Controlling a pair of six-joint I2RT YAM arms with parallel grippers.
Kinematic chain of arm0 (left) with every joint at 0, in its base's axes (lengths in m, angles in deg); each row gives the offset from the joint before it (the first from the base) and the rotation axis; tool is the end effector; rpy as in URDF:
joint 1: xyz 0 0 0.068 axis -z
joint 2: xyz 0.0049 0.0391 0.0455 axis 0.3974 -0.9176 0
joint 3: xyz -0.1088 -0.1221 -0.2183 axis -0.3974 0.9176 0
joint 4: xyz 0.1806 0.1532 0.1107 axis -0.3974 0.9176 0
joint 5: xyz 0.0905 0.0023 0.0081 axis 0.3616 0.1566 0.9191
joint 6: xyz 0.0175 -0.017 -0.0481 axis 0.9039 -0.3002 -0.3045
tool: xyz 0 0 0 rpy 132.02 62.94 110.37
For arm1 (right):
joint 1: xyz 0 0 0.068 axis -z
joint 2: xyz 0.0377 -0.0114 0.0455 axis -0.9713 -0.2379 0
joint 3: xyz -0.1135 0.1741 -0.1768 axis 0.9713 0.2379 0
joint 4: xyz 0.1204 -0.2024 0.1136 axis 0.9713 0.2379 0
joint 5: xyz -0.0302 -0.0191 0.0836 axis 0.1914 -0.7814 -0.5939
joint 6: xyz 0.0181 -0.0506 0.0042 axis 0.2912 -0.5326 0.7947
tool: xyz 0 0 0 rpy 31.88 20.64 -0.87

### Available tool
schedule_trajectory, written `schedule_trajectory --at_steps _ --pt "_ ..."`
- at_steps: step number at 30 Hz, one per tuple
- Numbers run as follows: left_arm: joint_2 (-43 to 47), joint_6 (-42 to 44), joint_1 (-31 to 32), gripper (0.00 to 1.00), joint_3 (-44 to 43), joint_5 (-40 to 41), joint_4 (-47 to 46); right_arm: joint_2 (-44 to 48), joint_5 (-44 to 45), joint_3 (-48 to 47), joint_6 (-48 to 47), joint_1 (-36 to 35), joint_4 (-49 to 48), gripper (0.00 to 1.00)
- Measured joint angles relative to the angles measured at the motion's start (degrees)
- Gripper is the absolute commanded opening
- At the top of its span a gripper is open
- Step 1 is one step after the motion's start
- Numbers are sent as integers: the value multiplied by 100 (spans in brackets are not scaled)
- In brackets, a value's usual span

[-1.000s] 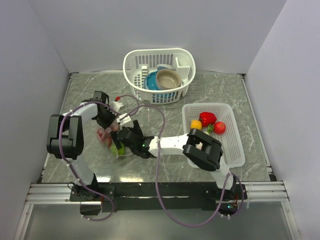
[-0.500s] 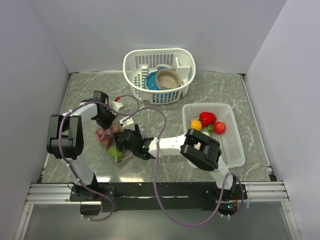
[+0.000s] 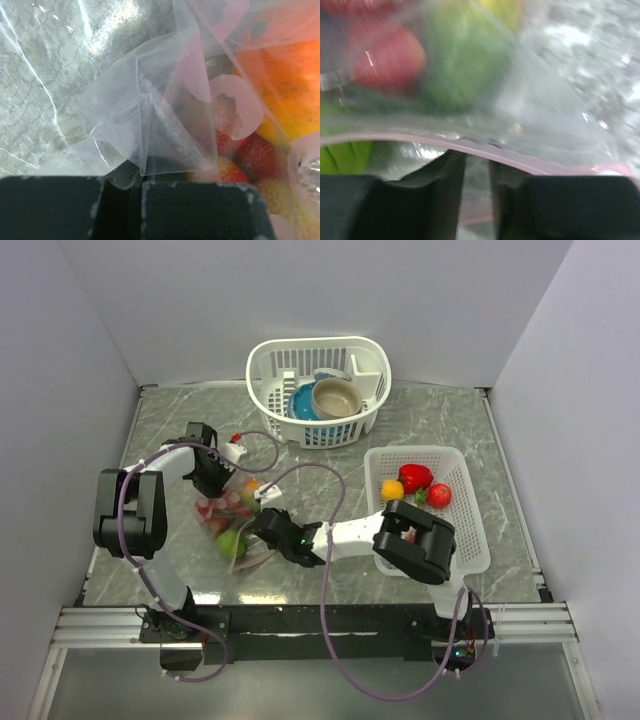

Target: Open the zip-top bag and remove the fake food

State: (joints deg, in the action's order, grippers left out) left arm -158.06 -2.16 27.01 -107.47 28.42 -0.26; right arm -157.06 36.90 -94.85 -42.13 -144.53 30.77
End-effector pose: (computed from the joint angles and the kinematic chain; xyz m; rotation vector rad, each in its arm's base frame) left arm 0.3353 -0.0277 0.1622 0.9392 2.6498 -0.1548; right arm 0.1703 0.3828 0.1395 -0.5775 2.1128 0.3697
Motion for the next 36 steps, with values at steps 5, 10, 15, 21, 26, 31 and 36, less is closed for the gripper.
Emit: schedule_trajectory --at_steps 5,10,15,21,26,31,36 --pt "-4 -2 0 1 -11 0 9 586 85 518 -79 -66 7 26" --pt "-46 -22 0 1 -74 -13 79 1056 98 820 -186 -122 -138 60" --pt "-59 -46 0 1 -92 -15 92 852 -160 761 -483 -160 -459 68" --pt "-168 -63 -4 1 -251 -20 258 350 -332 487 -789 -225 -649 38" --pt "-225 -63 -4 1 -328 -24 343 -42 -398 87 -929 -234 -741 74" --pt "-227 -55 -4 1 -332 -26 354 -269 -376 -214 -1084 -234 -841 83" --pt "-236 -33 -2 1 -332 -28 361 -413 -363 -363 -1211 -173 -920 83"
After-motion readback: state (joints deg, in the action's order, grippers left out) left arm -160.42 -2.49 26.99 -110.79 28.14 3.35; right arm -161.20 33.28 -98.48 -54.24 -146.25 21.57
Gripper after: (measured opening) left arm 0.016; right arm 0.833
